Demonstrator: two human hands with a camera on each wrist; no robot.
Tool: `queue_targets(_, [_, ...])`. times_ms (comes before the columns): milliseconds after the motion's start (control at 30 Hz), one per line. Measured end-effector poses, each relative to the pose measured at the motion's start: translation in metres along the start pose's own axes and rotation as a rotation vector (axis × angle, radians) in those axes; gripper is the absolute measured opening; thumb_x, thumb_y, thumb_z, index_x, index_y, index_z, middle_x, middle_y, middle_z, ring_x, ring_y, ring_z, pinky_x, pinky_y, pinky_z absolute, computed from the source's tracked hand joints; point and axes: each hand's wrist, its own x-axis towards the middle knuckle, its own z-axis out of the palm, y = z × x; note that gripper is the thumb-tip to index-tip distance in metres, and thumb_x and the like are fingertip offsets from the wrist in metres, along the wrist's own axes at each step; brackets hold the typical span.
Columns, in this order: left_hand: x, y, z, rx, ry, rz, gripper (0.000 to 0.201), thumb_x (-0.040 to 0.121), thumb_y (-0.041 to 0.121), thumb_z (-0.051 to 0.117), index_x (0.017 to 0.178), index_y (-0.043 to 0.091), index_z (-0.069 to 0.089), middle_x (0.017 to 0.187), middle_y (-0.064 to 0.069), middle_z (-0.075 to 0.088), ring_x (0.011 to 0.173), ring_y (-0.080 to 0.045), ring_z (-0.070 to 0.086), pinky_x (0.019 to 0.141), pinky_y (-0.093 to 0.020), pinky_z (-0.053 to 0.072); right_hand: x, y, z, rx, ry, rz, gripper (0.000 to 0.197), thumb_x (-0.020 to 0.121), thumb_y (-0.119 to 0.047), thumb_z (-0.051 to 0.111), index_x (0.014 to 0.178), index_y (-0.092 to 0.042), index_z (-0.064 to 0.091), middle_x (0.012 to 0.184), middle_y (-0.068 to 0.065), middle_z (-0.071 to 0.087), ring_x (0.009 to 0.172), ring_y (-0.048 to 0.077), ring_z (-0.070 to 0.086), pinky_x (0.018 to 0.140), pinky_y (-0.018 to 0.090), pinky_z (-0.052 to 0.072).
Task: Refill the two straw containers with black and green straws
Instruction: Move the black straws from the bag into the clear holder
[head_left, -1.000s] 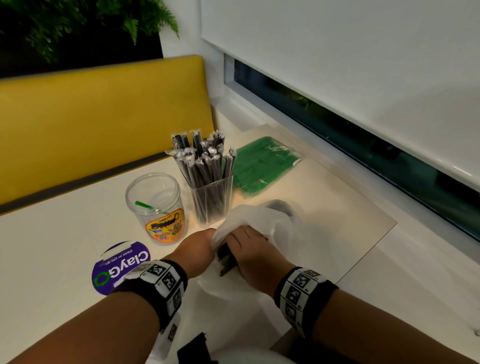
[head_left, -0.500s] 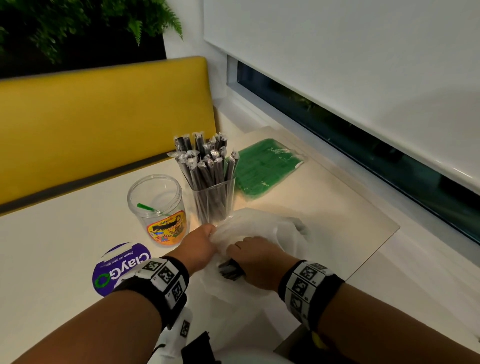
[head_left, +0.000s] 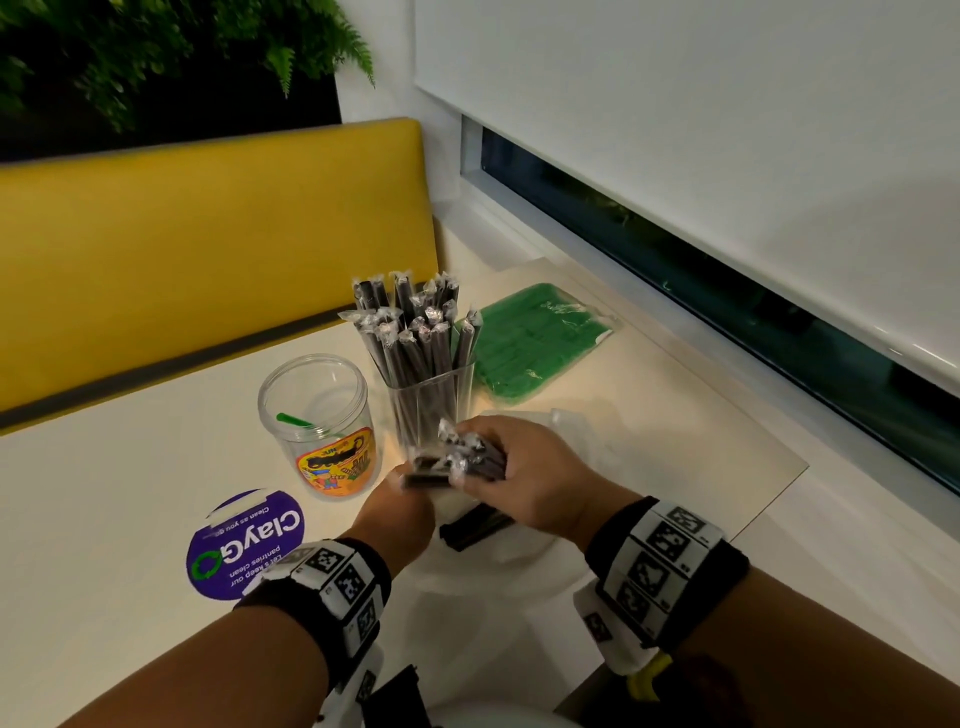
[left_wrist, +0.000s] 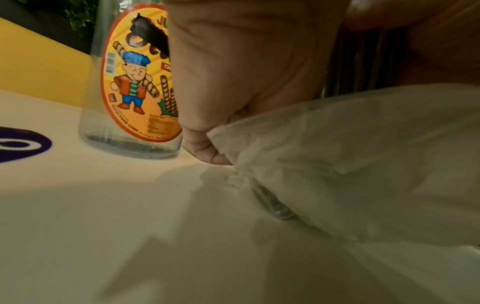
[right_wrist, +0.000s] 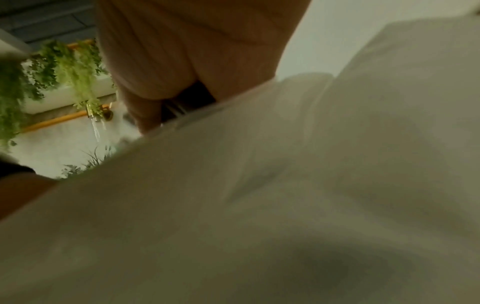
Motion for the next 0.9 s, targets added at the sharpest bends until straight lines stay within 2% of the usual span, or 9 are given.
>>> queue_targets(100, [0.004, -0.01, 0.001, -0.049, 0.111, 0.149, 0.026, 0.092, -0.003, 0.049, 0.085, 0.02, 0.061, 0.083, -0.001, 0.063, 0.079, -0.022, 0.061, 0.073, -0.022, 0.047, 0.003, 0.011, 0.005, -0.176, -0.152, -0.103, 0.037, 0.083, -0.021, 0.074, 0.118, -0.016, 0.067, 0.105, -0.002, 0.06, 0.09, 0.005, 0.051, 0.081, 0.005, 0.035])
queue_targets(167, [0.002, -0.009, -0.003, -0.121, 0.108, 0.22, 0.016, 0.086, 0.007, 0.054, 0.095, 0.008, 0.067, 0.089, -0.004, 0.066, 0.084, -0.02, 0.064, 0.074, -0.019, 0.048, 0.001, 0.017, 0.008, -0.219, -0.173, -0.092, 0.034, 0.082, -0.02, 0.073, 0.116, -0.015, 0.069, 0.104, 0.001, 0.062, 0.089, 0.006, 0.049, 0.077, 0.006, 0.033])
queue_targets(267, [-0.004, -0.006, -0.006, -0.087, 0.047, 0.149, 0.023, 0.089, 0.017, 0.052, 0.107, 0.011, 0.066, 0.096, 0.002, 0.062, 0.092, -0.019, 0.063, 0.076, -0.018, 0.045, -0.003, 0.011, 0.007, -0.15, -0.053, -0.031, 0.02, 0.084, -0.019, 0.07, 0.103, -0.016, 0.068, 0.091, -0.002, 0.065, 0.08, 0.01, 0.057, 0.072, 0.022, 0.042])
queue_targets(400, [-0.013, 0.007, -0.022, 0.063, -0.137, 0.107, 0.071, 0.091, 0.035, 0.055, 0.153, 0.012, 0.03, 0.143, -0.007, 0.049, 0.133, -0.029, 0.049, 0.105, -0.028, 0.039, -0.005, -0.028, -0.023, 0.203, 0.083, 0.098, 0.018, 0.09, -0.019, 0.069, 0.089, -0.035, 0.061, 0.072, -0.022, 0.065, 0.067, -0.013, 0.059, 0.063, 0.007, 0.047])
queue_targets(500, [-0.012, 0.017, -0.046, -0.052, -0.282, 0.076, 0.101, 0.08, 0.023, 0.081, 0.157, 0.025, 0.017, 0.147, 0.011, 0.036, 0.141, -0.014, 0.035, 0.105, -0.016, 0.028, 0.001, -0.056, -0.063, 0.326, 0.305, 0.055, 0.007, 0.09, -0.027, 0.068, 0.091, -0.022, 0.064, 0.081, -0.013, 0.068, 0.078, 0.001, 0.065, 0.074, 0.016, 0.053])
queue_targets(633, [-0.013, 0.025, -0.054, -0.087, -0.013, -0.024, 0.073, 0.082, 0.015, 0.076, 0.145, 0.015, 0.039, 0.14, -0.007, 0.048, 0.119, -0.022, 0.051, 0.091, -0.026, 0.044, 0.014, -0.075, -0.12, 0.737, 0.655, -0.075, 0.01, 0.082, -0.011, 0.068, 0.09, -0.012, 0.061, 0.091, 0.011, 0.063, 0.092, 0.028, 0.063, 0.095, 0.047, 0.053])
queue_targets(733, [-0.018, 0.025, -0.041, -0.272, 0.305, -0.104, 0.057, 0.079, 0.01, 0.075, 0.128, 0.011, 0.047, 0.12, -0.006, 0.053, 0.112, -0.028, 0.055, 0.087, -0.031, 0.044, 0.032, -0.078, -0.148, 0.8, 0.909, -0.171, 0.016, 0.078, -0.004, 0.069, 0.091, -0.007, 0.061, 0.086, 0.015, 0.064, 0.087, 0.031, 0.065, 0.091, 0.047, 0.055])
queue_targets(833, [-0.017, 0.028, -0.028, -0.414, 0.424, -0.07, 0.089, 0.072, 0.017, 0.081, 0.145, 0.008, 0.031, 0.141, -0.011, 0.047, 0.132, -0.029, 0.046, 0.11, -0.041, 0.04, 0.056, -0.085, -0.144, 0.701, 1.024, -0.164, 0.016, 0.077, -0.009, 0.073, 0.091, -0.012, 0.064, 0.093, 0.011, 0.069, 0.09, 0.027, 0.069, 0.092, 0.044, 0.056])
queue_targets(900, [-0.012, 0.032, -0.026, -0.483, 0.434, 0.01, 0.106, 0.065, 0.026, 0.082, 0.151, 0.015, 0.021, 0.15, -0.012, 0.04, 0.14, -0.029, 0.039, 0.116, -0.048, 0.035, 0.07, -0.089, -0.13, 0.588, 0.959, -0.109, 0.014, 0.083, -0.017, 0.073, 0.096, -0.016, 0.066, 0.093, -0.003, 0.071, 0.088, 0.01, 0.069, 0.085, 0.025, 0.057])
